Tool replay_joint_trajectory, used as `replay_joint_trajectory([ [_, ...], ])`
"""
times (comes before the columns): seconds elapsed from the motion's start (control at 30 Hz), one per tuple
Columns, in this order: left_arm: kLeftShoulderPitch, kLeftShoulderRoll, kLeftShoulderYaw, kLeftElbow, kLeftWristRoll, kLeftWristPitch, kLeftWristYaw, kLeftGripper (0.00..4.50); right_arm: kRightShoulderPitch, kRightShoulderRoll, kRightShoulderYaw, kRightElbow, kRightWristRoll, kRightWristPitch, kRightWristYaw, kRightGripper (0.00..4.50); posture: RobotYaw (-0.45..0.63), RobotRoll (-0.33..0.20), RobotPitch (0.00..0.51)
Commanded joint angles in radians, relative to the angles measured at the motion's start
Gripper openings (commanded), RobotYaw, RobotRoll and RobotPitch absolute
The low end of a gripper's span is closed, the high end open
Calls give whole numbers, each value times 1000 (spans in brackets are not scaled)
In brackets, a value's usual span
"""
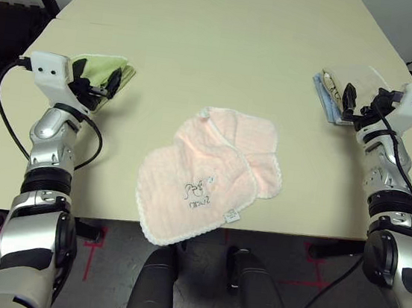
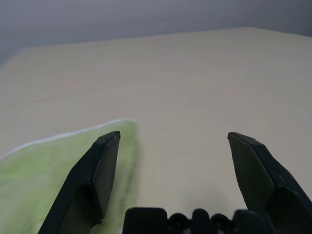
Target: Fold the towel and set it aside.
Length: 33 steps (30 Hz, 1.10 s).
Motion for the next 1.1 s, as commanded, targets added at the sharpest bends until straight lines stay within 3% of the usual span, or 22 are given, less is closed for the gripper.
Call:
replay_joint_trajectory([
  [0.03,-9,40,-44,-40,-21,95,-163,4500,8,8,10,-33,31,41,88,4453,-16,0,149],
  [0.2,-13,83,-97,-115,-30,184,-350,4500,9,12,24,-74,67,132,218,4453,-1,0,147],
  [0.53,-25,97,-171,-119,-3,84,-562,4500,-39,-48,104,-62,35,356,384,4453,4,0,150],
  [0.83,-21,59,-168,-139,-20,31,-586,4500,-176,-117,242,40,-74,559,521,4453,-1,0,153],
  [1.1,7,53,-162,-204,-26,60,-555,4500,-255,-93,317,132,-150,585,580,4453,22,0,154],
])
